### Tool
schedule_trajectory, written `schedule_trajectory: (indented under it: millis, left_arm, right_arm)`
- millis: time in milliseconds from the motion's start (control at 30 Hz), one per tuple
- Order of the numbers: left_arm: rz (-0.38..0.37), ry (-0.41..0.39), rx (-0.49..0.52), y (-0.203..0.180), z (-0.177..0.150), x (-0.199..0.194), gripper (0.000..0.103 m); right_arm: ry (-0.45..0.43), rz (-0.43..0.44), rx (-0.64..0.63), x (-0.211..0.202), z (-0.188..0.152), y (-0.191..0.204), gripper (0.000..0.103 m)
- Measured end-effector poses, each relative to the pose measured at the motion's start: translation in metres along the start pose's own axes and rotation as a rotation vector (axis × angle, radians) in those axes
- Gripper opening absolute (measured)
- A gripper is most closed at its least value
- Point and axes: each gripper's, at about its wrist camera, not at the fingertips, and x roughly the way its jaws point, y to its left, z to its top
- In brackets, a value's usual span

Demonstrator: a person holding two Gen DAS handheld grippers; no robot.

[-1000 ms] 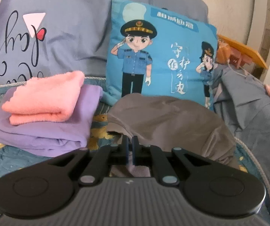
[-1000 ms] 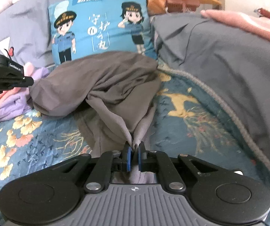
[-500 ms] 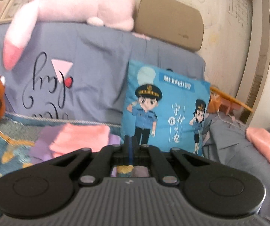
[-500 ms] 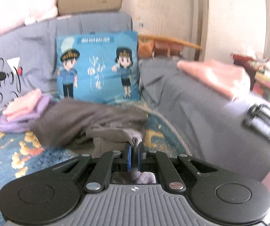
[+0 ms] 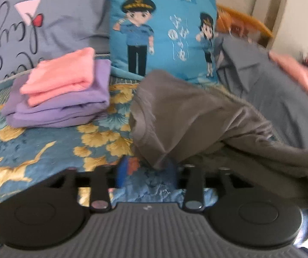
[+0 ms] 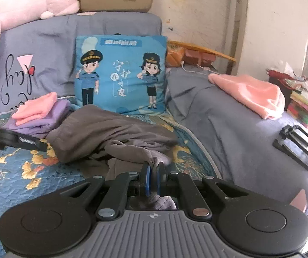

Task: Fold clothes
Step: 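Lift the grey shirt up with both grippers, raising it off the quilt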

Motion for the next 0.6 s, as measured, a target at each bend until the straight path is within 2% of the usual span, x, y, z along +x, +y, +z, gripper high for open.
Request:
schedule_trajectory:
  millis: [33,200,267,300,333,400,600]
  left_arm:
    - [0.002,0.002,-0.008,-0.002,0.000,0.008,0.066]
    - [-0.034,0.021,-0.154,0.002,0.014,0.049,0.066]
    - [-0.008,0.049,-0.183,0.002,0.019,0.069,0.050]
    - [-0.007,0.055,-0.192,0.003,0.018,0.073,0.024]
    - [-0.007,0.060,-0.202,0.004,0.018,0.077,0.012]
    - [-0.004,0.068,-0.217,0.006,0.016,0.085,0.011]
    - [0.065,-0.030,-0.168,0.001,0.014,0.066,0.009]
  right_arm:
    - [0.005,-0.002,0.005,0.001,-0.001,-0.002,0.006]
    - [0.018,-0.011,0.009,0.006,-0.006,-0.006,0.006]
    - [0.018,-0.012,0.006,0.008,-0.006,-0.006,0.006]
    - [0.018,-0.012,0.006,0.008,-0.007,-0.007,0.006]
    - [0.018,-0.012,0.006,0.008,-0.007,-0.007,0.006]
    - [0.019,-0.014,0.008,0.010,-0.008,-0.008,0.006]
    - [0.027,-0.019,0.012,0.014,-0.009,-0.011,0.006]
